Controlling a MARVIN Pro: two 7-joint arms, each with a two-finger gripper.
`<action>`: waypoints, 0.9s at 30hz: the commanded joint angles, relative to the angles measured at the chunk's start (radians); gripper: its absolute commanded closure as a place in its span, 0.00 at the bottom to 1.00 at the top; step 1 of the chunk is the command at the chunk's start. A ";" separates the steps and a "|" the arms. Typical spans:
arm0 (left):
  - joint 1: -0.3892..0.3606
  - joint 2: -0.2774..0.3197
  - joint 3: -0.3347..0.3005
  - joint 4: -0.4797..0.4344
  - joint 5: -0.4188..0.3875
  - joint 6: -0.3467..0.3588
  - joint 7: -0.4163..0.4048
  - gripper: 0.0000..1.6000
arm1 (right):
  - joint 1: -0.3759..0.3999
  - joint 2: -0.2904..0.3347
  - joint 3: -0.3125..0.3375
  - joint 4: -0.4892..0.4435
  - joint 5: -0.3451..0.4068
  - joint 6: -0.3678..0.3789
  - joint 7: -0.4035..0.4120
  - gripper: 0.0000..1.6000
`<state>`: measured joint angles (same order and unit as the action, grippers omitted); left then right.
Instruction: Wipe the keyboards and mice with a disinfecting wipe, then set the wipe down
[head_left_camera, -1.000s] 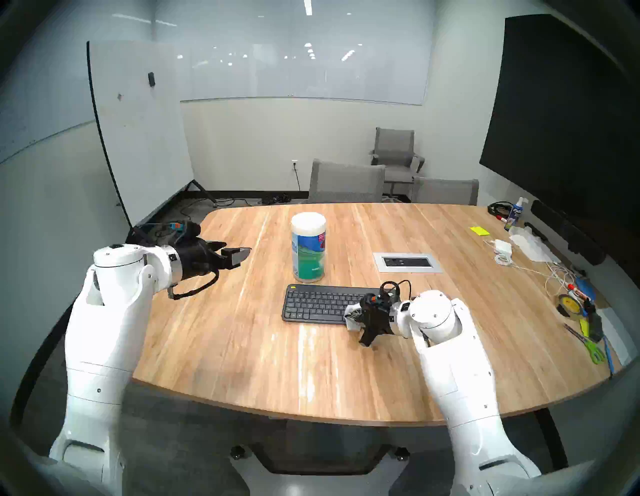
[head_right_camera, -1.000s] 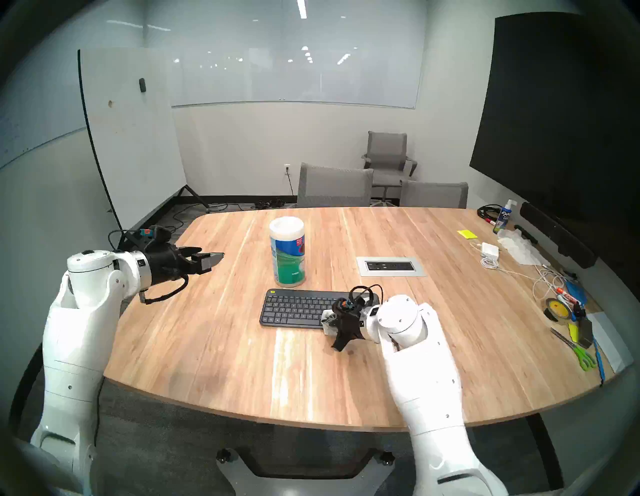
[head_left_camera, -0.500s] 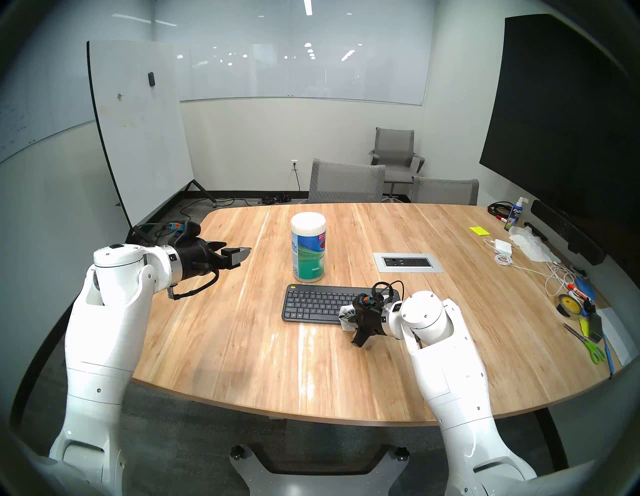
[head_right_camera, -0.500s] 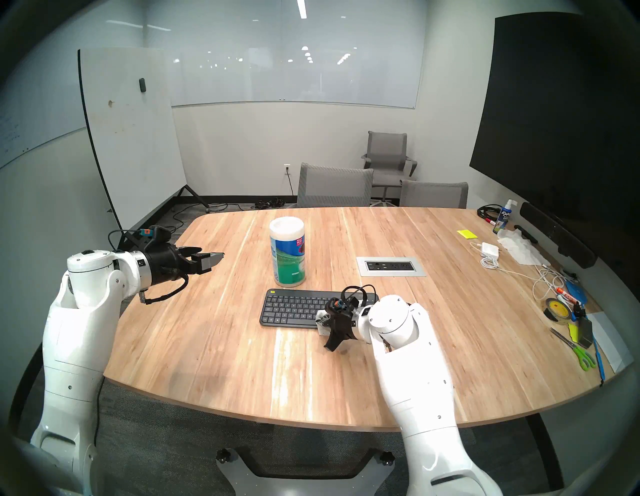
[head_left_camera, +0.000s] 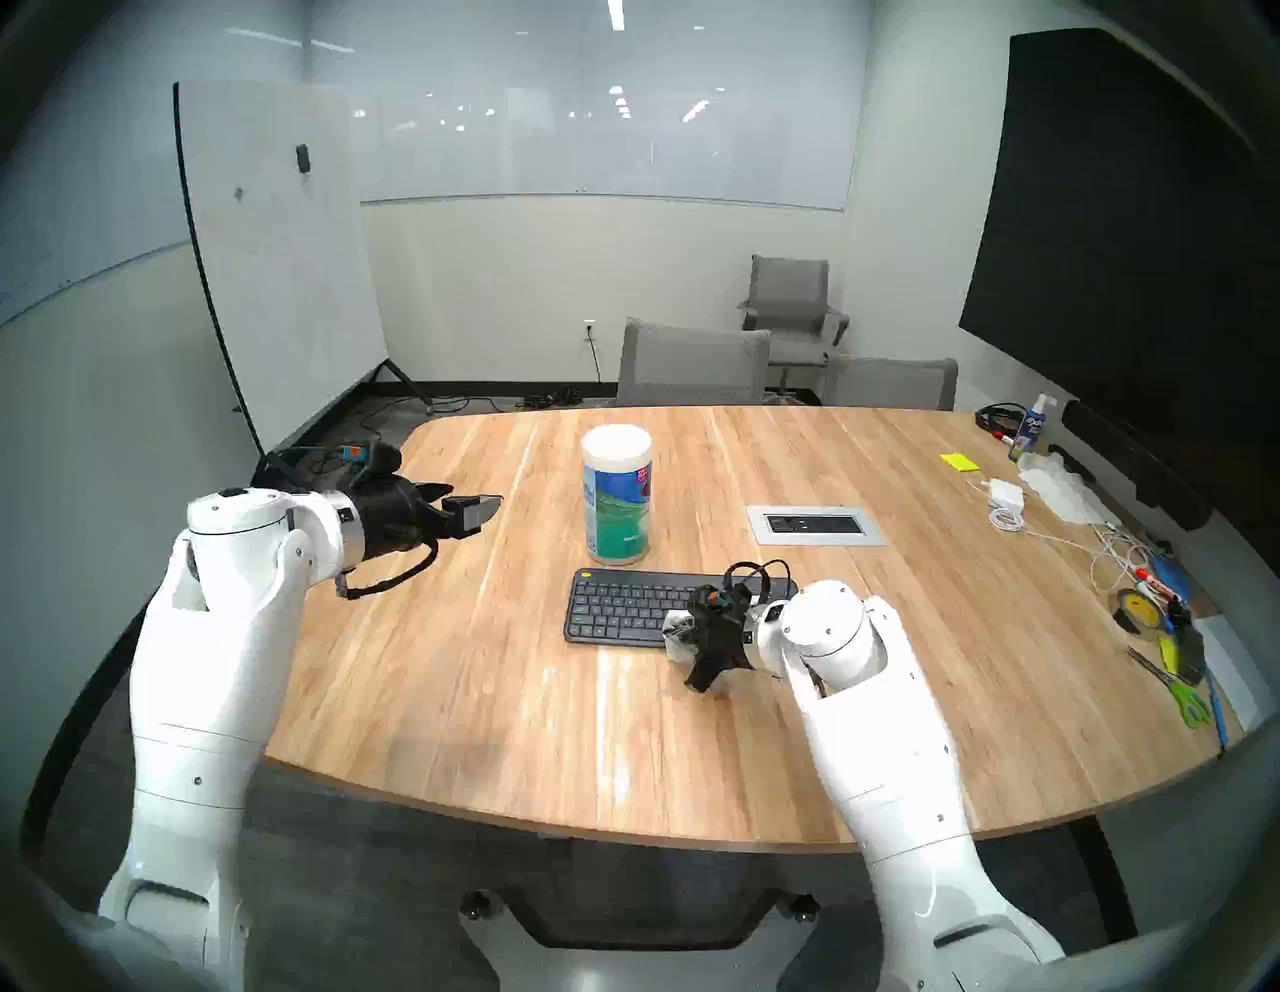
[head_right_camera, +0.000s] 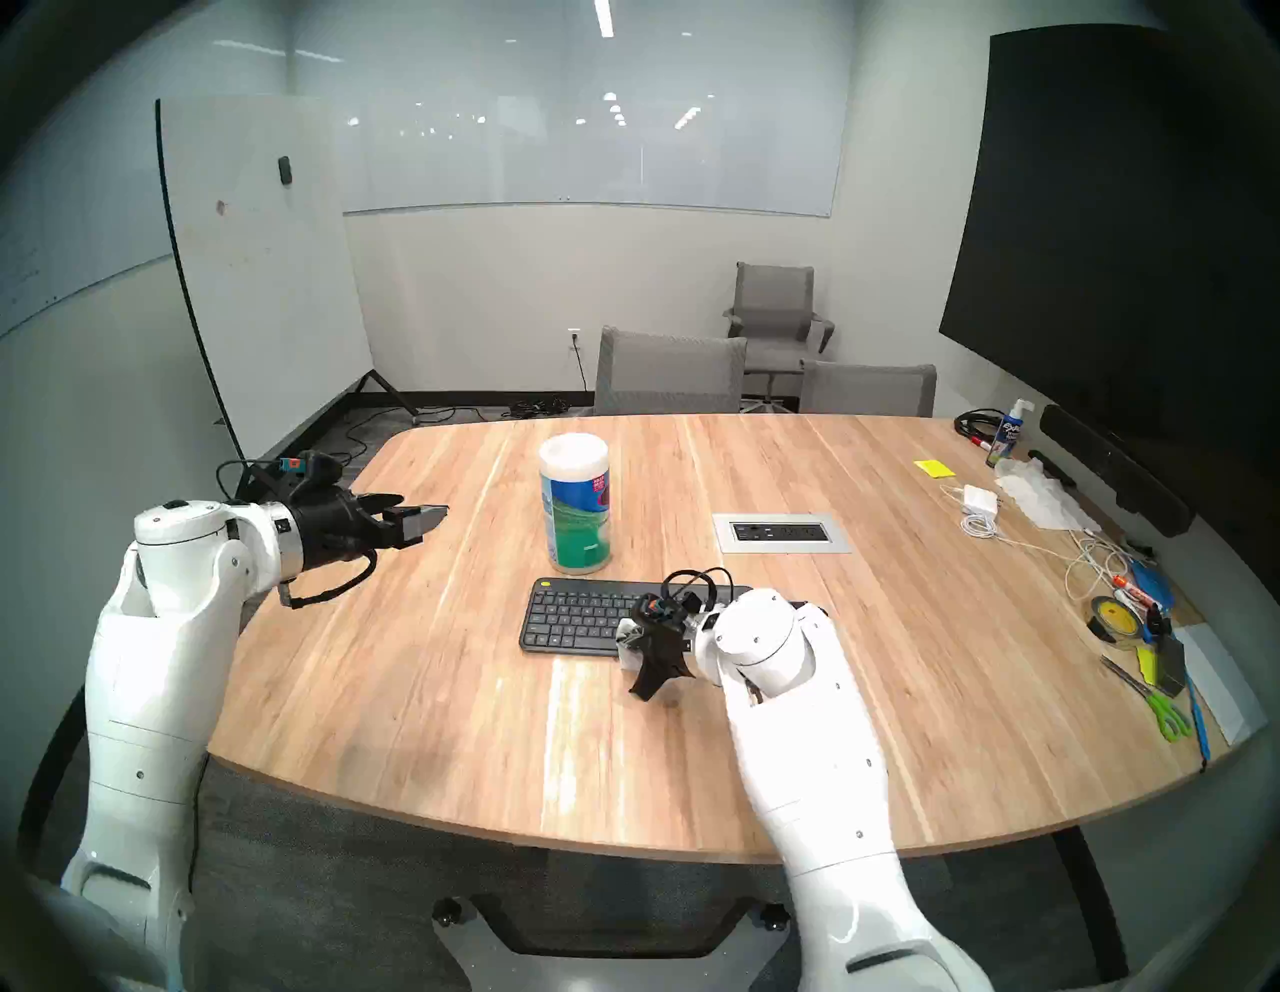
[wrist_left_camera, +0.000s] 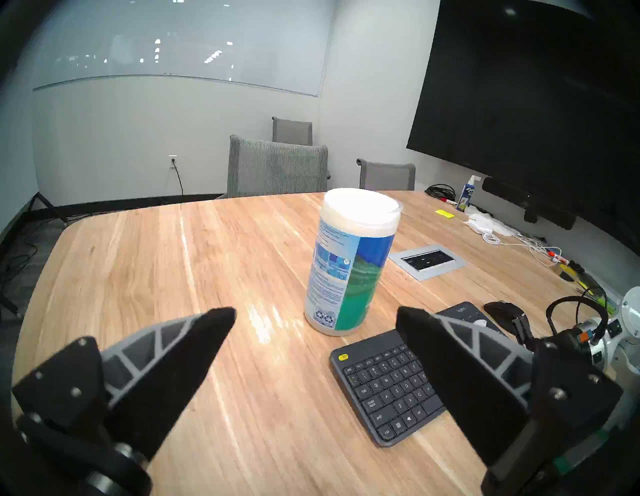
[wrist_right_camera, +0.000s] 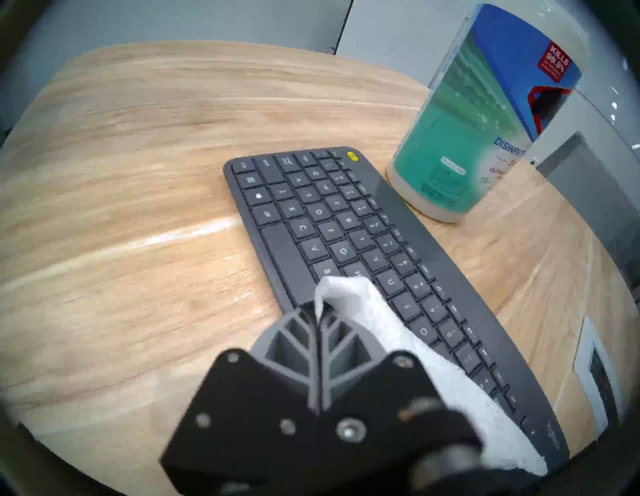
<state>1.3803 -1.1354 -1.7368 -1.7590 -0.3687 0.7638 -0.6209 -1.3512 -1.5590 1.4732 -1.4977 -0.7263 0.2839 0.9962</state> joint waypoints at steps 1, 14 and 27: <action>-0.013 -0.002 -0.003 -0.024 -0.002 -0.004 0.001 0.00 | 0.034 -0.035 -0.021 -0.001 -0.010 0.004 -0.028 1.00; -0.013 -0.002 -0.003 -0.024 -0.002 -0.004 0.001 0.00 | 0.037 -0.078 -0.058 0.016 -0.036 0.025 -0.074 1.00; -0.013 -0.002 -0.003 -0.024 -0.002 -0.004 0.001 0.00 | 0.021 -0.095 -0.093 0.000 -0.045 0.039 -0.087 1.00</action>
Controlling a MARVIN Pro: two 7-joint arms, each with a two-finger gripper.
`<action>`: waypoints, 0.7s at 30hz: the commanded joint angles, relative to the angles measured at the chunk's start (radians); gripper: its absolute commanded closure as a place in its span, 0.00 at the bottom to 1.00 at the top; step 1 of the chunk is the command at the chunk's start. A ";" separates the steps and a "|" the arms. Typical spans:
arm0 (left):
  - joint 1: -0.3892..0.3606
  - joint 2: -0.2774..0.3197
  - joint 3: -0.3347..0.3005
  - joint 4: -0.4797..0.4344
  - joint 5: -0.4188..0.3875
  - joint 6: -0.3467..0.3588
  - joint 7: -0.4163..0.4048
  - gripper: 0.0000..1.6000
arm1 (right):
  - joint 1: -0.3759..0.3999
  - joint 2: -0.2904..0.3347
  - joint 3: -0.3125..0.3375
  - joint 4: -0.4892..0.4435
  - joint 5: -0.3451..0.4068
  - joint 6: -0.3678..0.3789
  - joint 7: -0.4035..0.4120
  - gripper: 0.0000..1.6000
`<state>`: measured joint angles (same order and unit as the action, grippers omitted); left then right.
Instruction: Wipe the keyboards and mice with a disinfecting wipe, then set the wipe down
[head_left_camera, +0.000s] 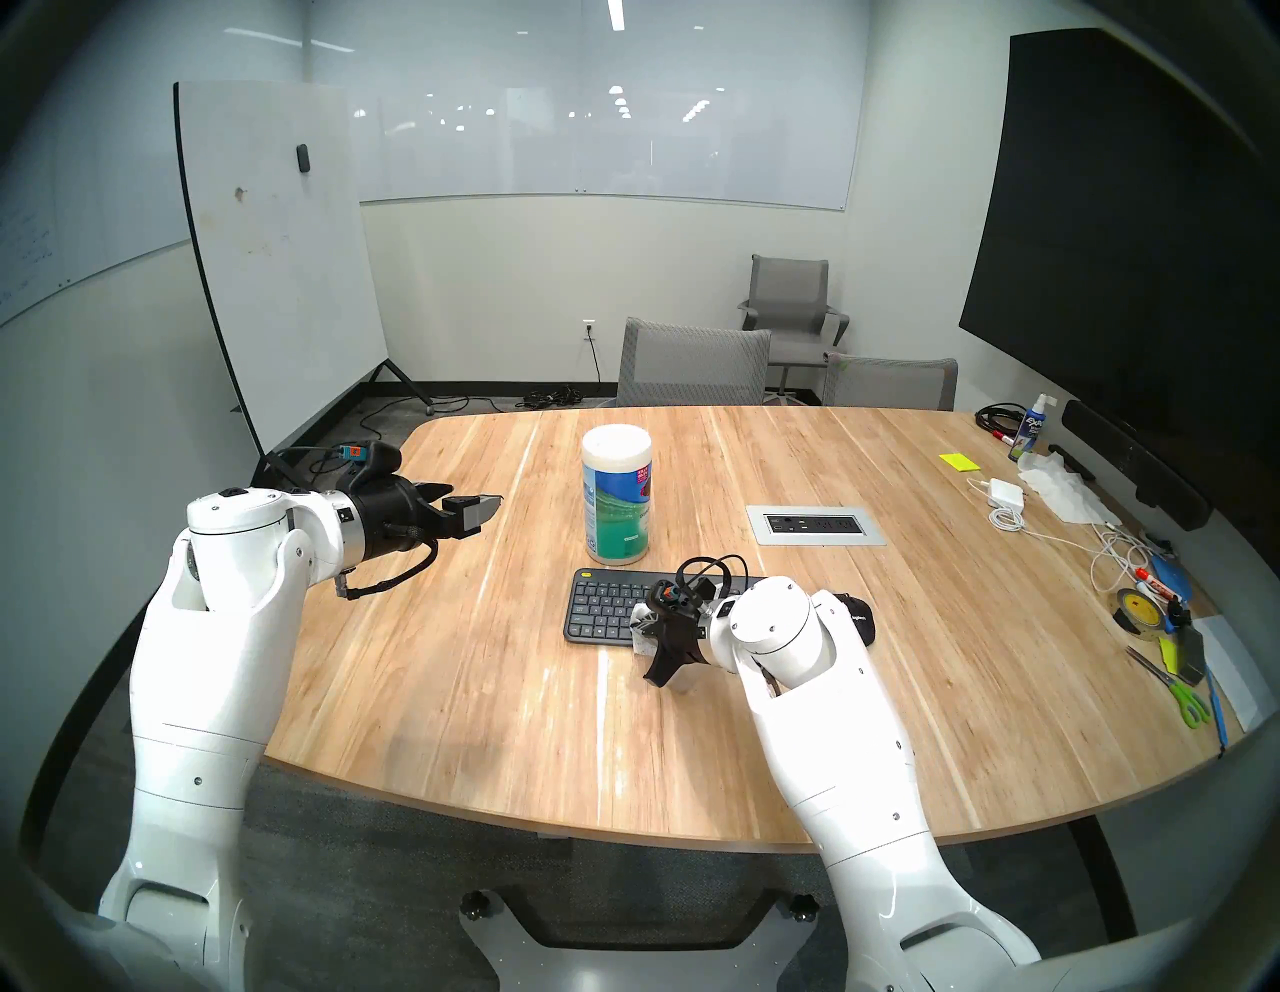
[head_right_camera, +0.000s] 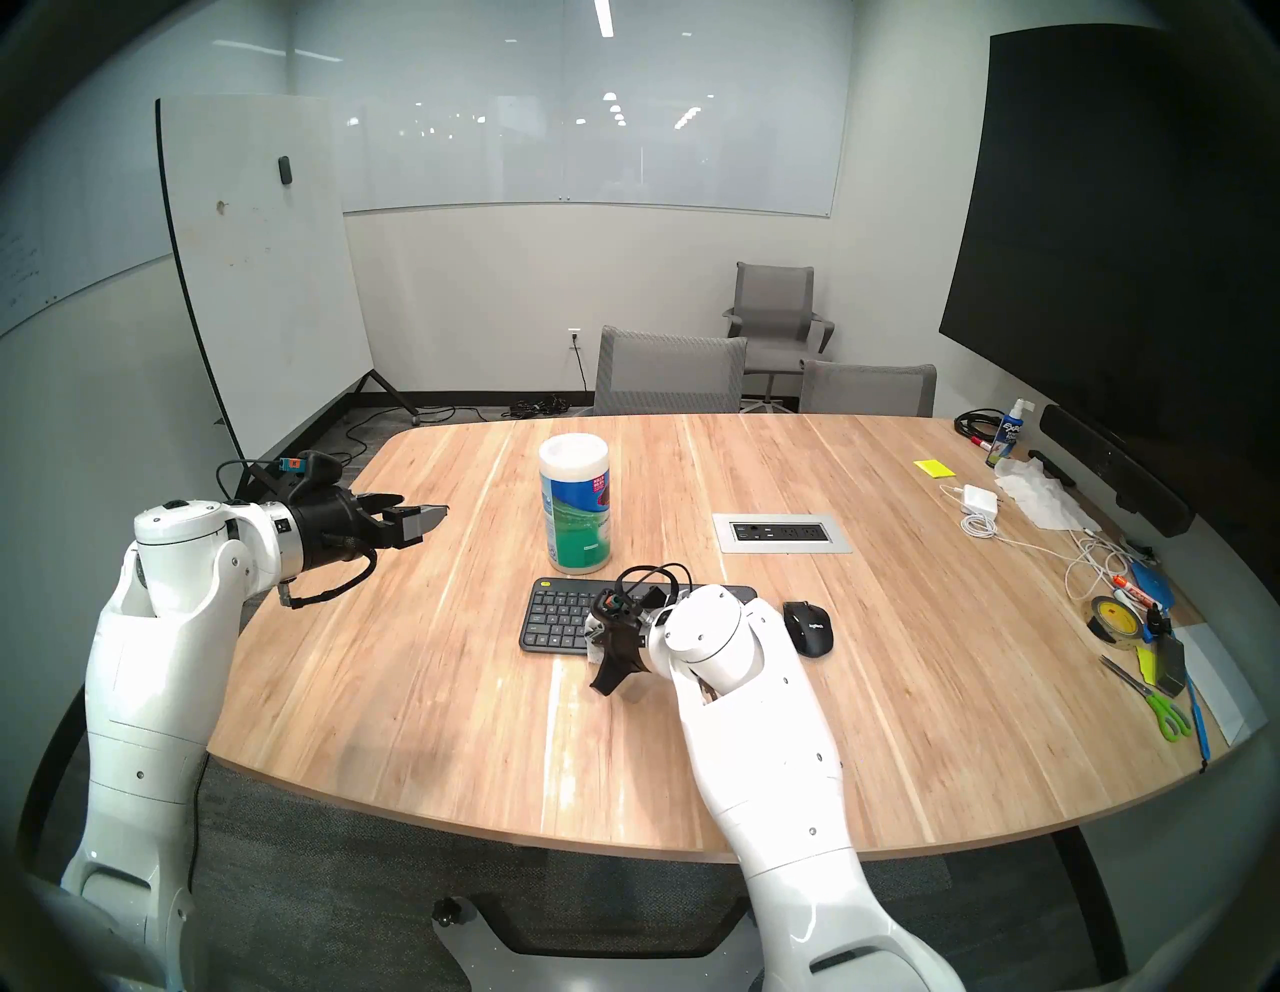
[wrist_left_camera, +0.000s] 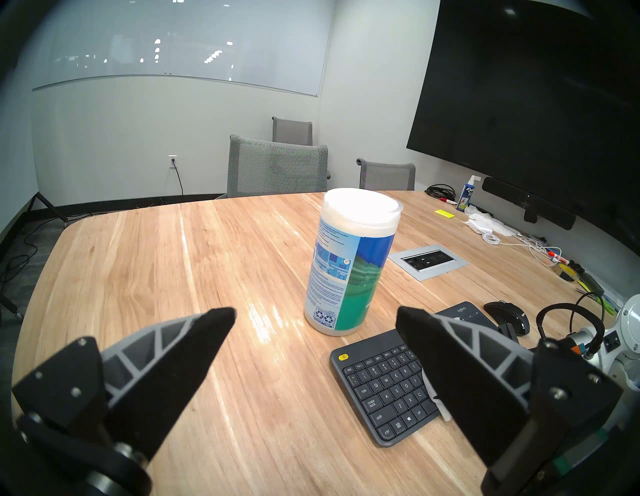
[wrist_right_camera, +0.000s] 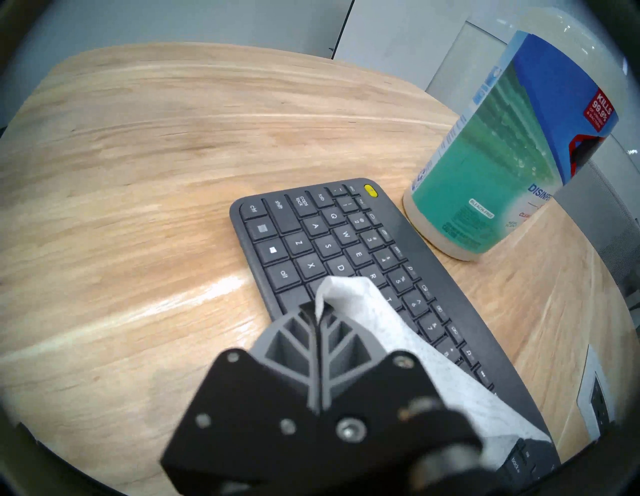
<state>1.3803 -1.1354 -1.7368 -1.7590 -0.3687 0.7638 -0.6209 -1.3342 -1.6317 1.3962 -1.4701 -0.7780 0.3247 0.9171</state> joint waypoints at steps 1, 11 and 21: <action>-0.013 -0.002 -0.003 -0.024 -0.002 -0.004 0.001 0.00 | 0.003 -0.023 -0.021 -0.030 0.007 0.001 -0.010 1.00; -0.013 -0.002 -0.003 -0.025 -0.002 -0.004 0.001 0.00 | -0.003 -0.022 -0.051 -0.033 0.018 0.014 -0.026 1.00; -0.013 -0.002 -0.003 -0.024 -0.002 -0.004 0.001 0.00 | -0.016 -0.015 -0.103 -0.054 0.036 0.047 -0.048 1.00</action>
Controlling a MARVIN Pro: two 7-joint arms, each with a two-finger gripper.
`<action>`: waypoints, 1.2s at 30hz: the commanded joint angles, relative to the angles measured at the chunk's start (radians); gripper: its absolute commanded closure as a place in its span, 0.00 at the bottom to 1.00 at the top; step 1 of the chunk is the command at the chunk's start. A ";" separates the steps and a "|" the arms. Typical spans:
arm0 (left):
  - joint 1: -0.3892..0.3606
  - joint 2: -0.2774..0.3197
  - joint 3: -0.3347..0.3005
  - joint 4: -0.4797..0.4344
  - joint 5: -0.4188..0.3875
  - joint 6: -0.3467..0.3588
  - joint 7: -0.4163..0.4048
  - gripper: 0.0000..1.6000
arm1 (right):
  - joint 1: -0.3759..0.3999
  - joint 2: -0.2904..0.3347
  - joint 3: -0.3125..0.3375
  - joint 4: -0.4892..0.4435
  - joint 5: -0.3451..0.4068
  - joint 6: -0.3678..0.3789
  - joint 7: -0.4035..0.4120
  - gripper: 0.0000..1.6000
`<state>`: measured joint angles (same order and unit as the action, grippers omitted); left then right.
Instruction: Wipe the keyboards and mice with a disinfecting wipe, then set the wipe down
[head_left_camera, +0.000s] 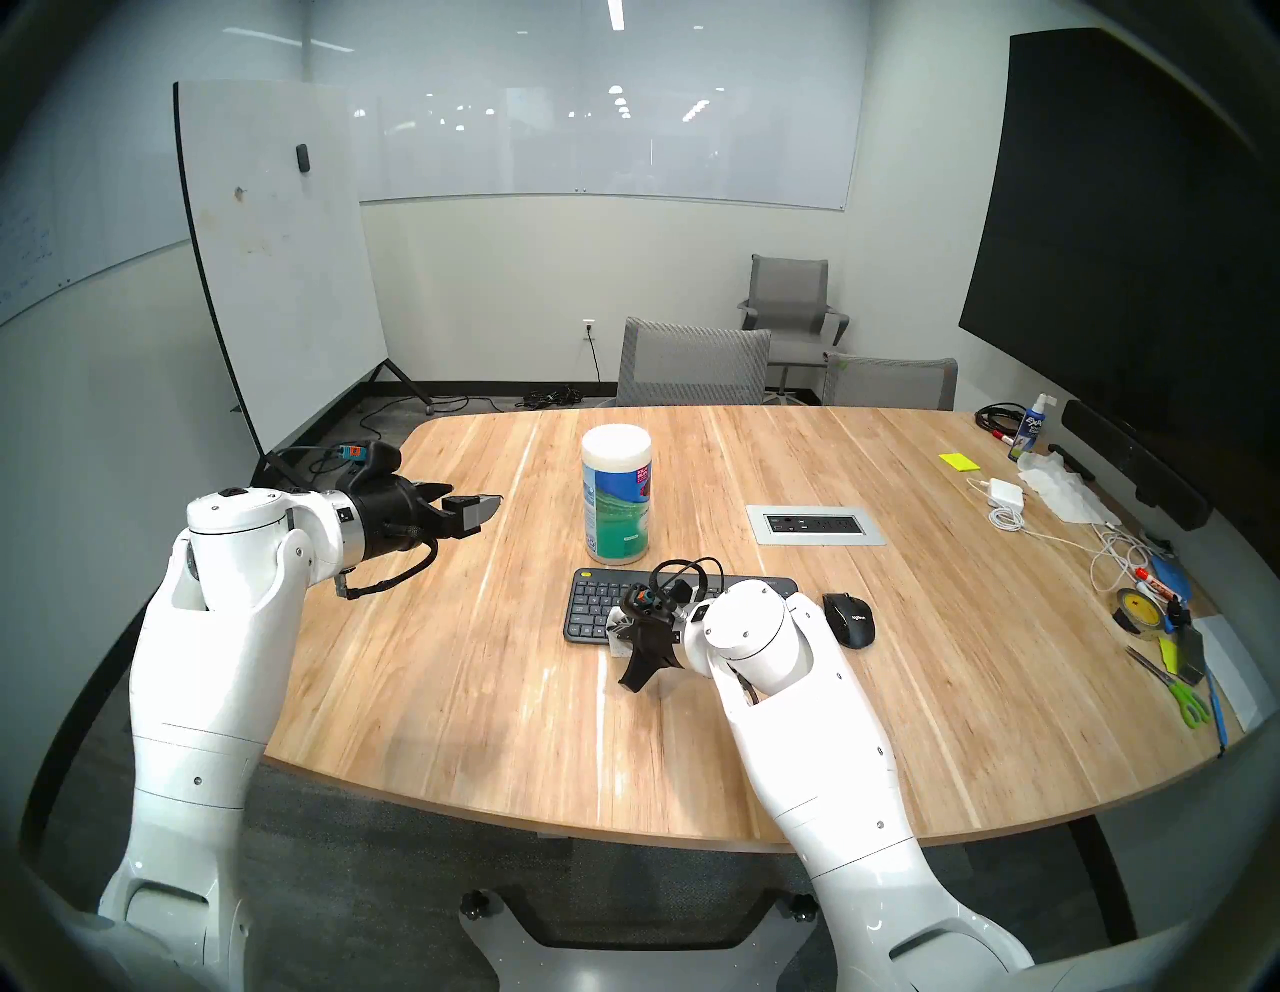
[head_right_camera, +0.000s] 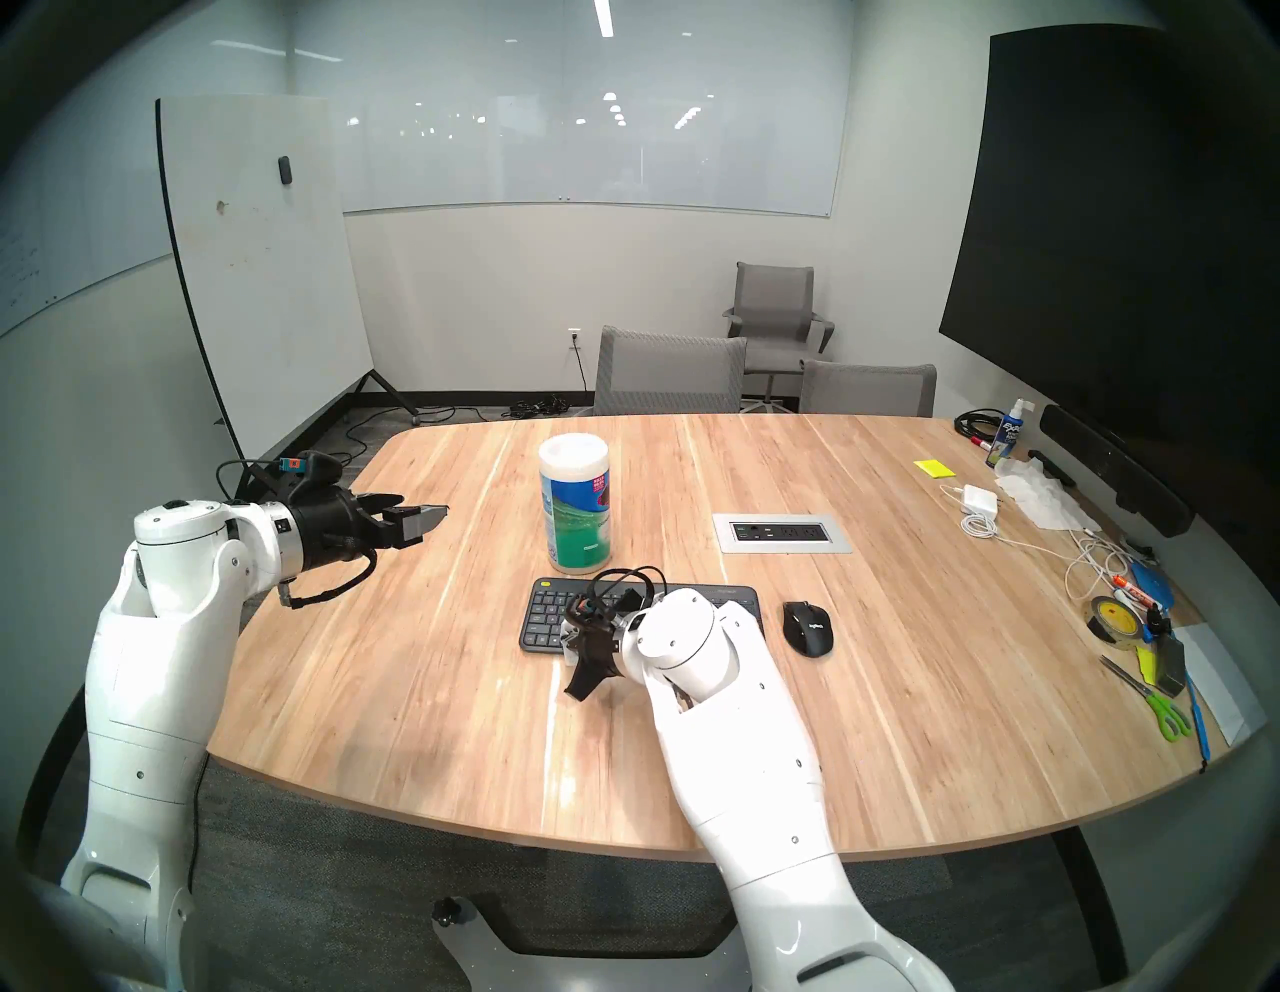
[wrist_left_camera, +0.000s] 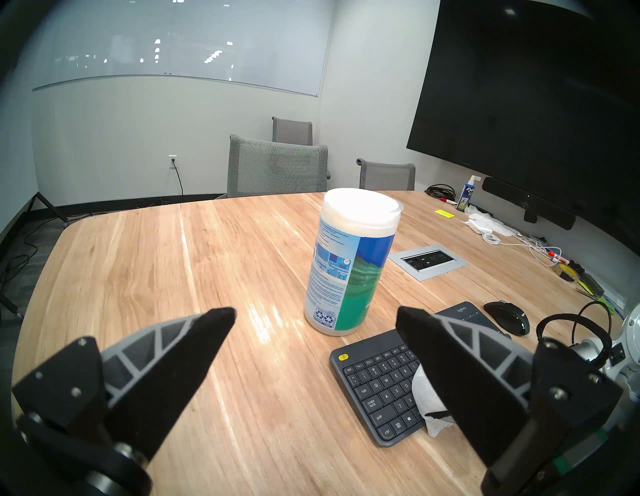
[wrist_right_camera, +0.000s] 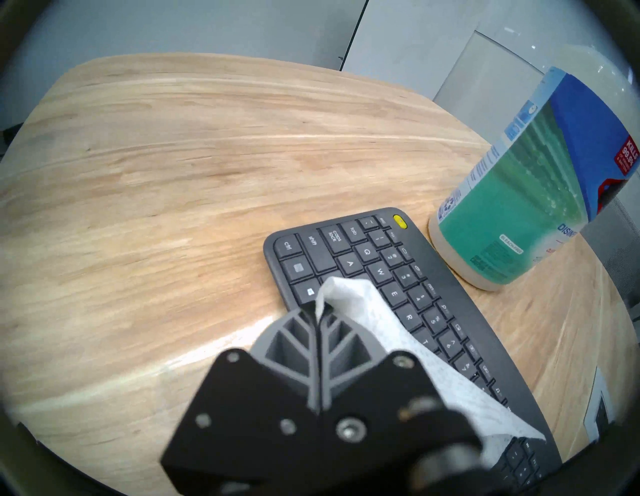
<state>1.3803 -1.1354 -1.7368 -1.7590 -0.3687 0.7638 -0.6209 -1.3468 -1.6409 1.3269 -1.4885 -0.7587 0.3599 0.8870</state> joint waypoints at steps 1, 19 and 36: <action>-0.013 -0.002 -0.003 -0.024 -0.002 -0.004 0.001 0.00 | -0.005 -0.004 -0.041 -0.039 0.020 0.016 -0.021 1.00; -0.013 -0.002 -0.003 -0.024 -0.002 -0.004 0.001 0.00 | 0.005 -0.005 -0.139 -0.029 0.059 0.084 -0.112 1.00; -0.013 -0.002 -0.003 -0.024 -0.002 -0.004 0.001 0.00 | 0.071 -0.028 -0.252 0.073 0.157 0.191 -0.343 1.00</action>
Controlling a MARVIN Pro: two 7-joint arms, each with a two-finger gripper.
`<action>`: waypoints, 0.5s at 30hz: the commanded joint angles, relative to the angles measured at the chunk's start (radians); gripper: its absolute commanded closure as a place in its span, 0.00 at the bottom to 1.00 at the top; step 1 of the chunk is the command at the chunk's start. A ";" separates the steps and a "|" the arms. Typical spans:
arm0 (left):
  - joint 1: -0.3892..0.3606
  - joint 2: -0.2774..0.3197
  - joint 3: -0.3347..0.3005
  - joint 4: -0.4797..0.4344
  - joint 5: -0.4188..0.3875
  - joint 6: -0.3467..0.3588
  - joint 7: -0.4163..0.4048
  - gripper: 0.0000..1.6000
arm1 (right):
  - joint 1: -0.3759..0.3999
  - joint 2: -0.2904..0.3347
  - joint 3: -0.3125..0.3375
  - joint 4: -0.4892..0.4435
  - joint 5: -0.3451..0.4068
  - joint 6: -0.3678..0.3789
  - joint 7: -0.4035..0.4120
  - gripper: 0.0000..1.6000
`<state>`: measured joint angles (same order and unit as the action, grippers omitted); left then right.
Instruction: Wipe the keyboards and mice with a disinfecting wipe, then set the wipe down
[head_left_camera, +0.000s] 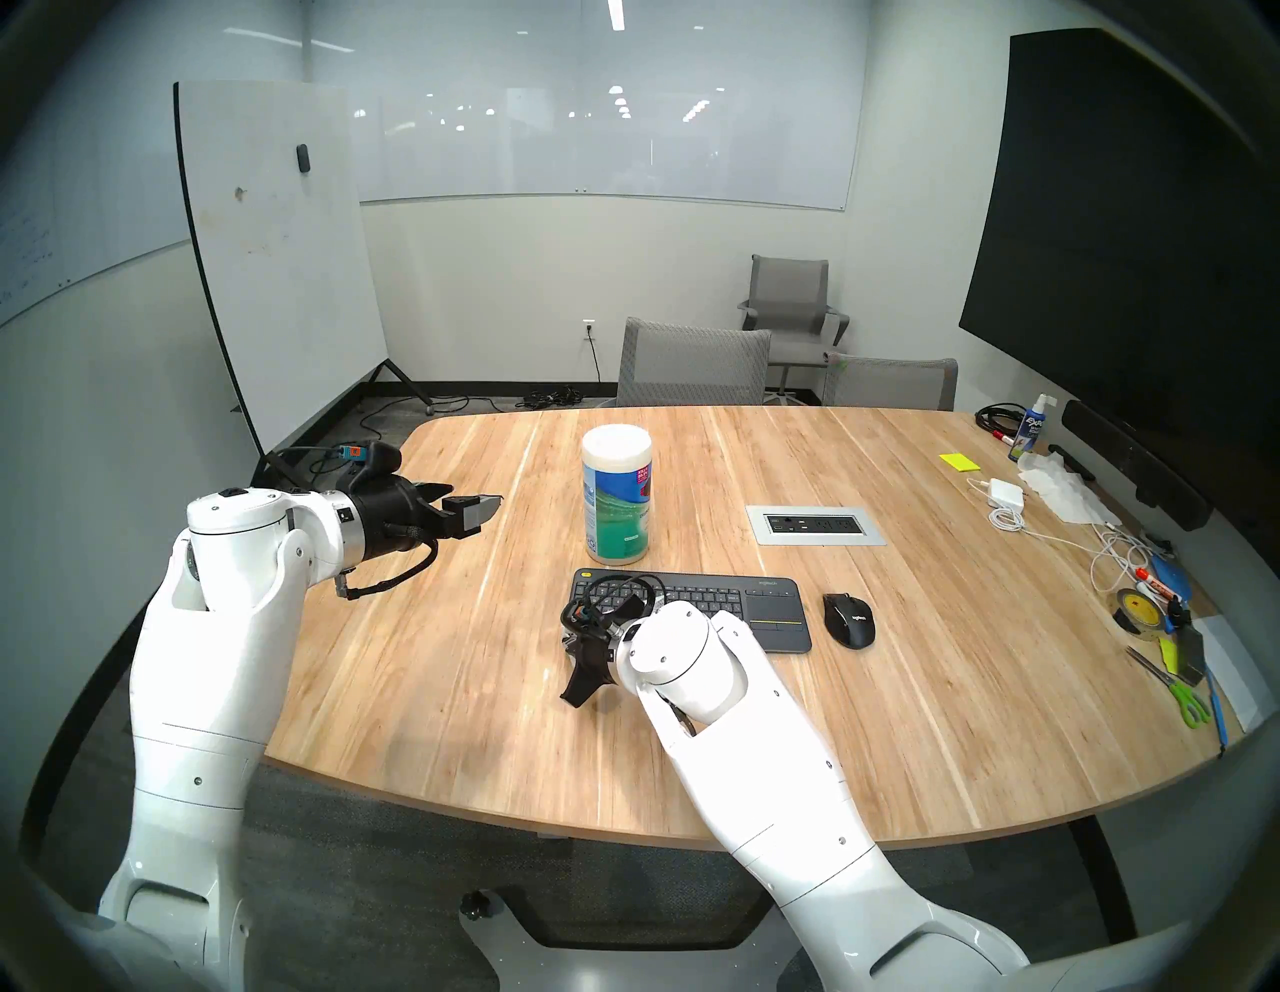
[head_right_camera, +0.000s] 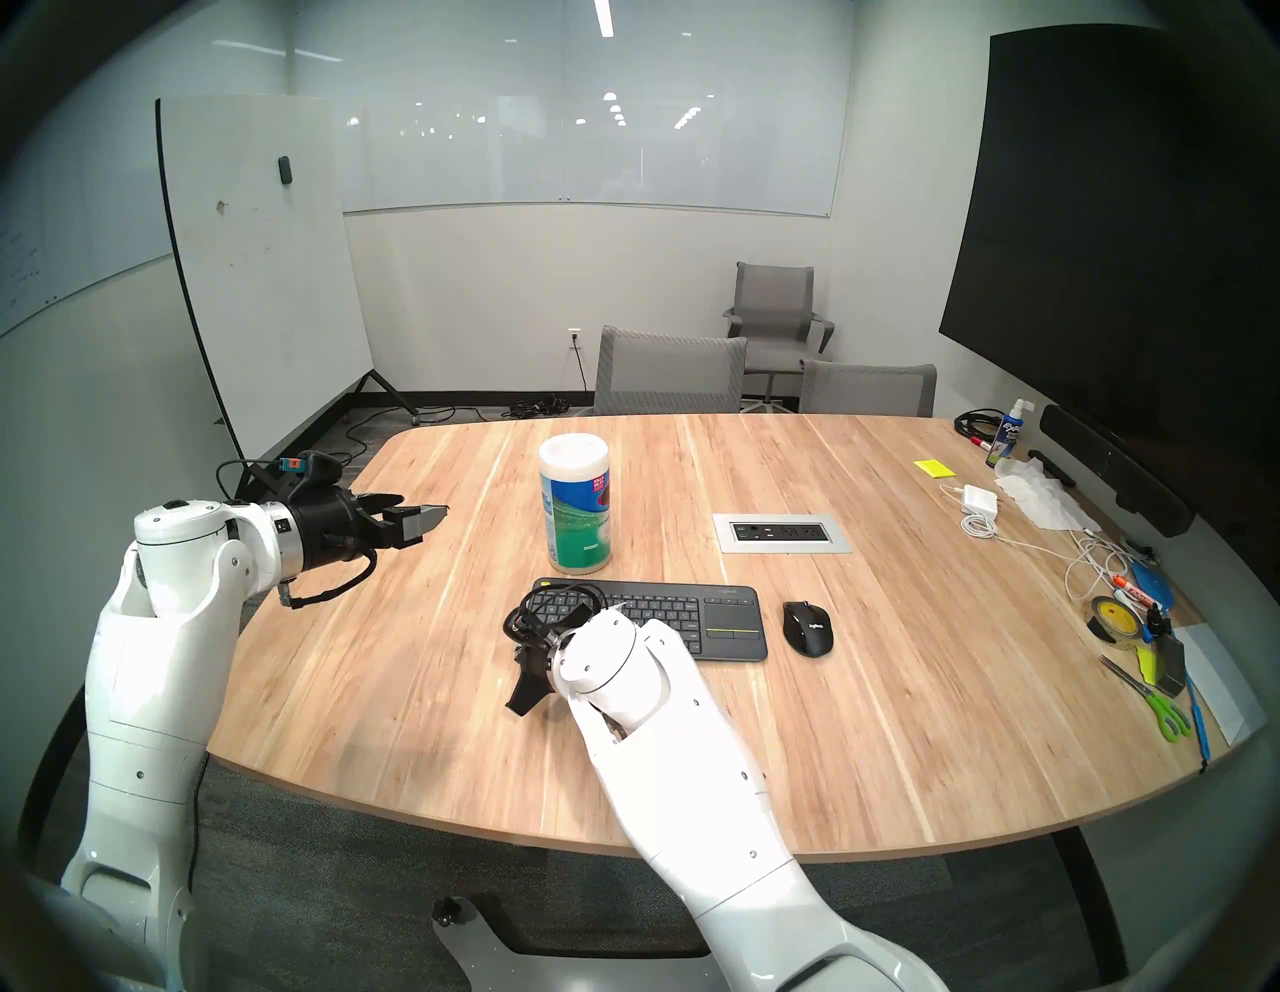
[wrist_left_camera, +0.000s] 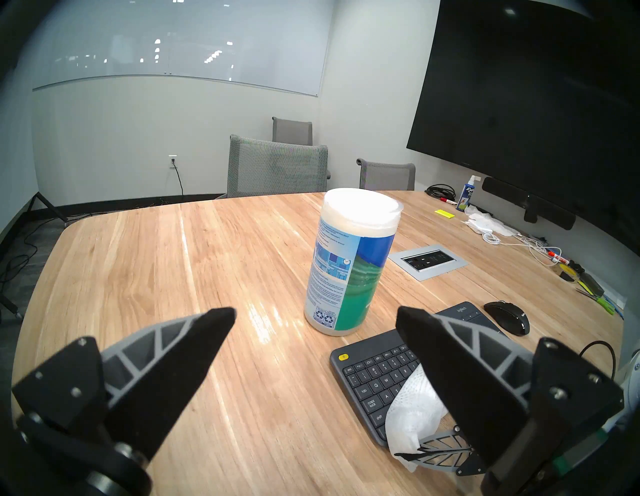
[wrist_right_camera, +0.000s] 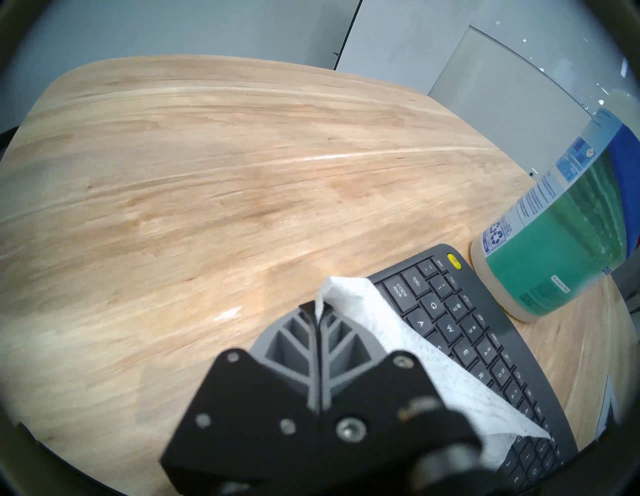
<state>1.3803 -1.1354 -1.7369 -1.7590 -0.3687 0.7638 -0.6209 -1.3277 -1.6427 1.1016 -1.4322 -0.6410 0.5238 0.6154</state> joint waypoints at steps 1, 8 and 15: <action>-0.013 -0.002 -0.003 -0.024 -0.002 -0.004 0.001 0.00 | 0.058 -0.030 -0.026 0.024 0.042 0.029 -0.076 1.00; -0.014 -0.001 -0.002 -0.022 -0.002 -0.004 0.000 0.00 | 0.110 -0.059 0.001 0.068 0.060 0.053 -0.115 1.00; -0.014 -0.001 -0.002 -0.023 -0.002 -0.004 0.000 0.00 | 0.142 -0.074 0.042 0.092 0.067 0.062 -0.126 1.00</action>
<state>1.3803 -1.1353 -1.7368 -1.7590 -0.3687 0.7637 -0.6213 -1.2509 -1.6811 1.1167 -1.3379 -0.5845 0.5878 0.5072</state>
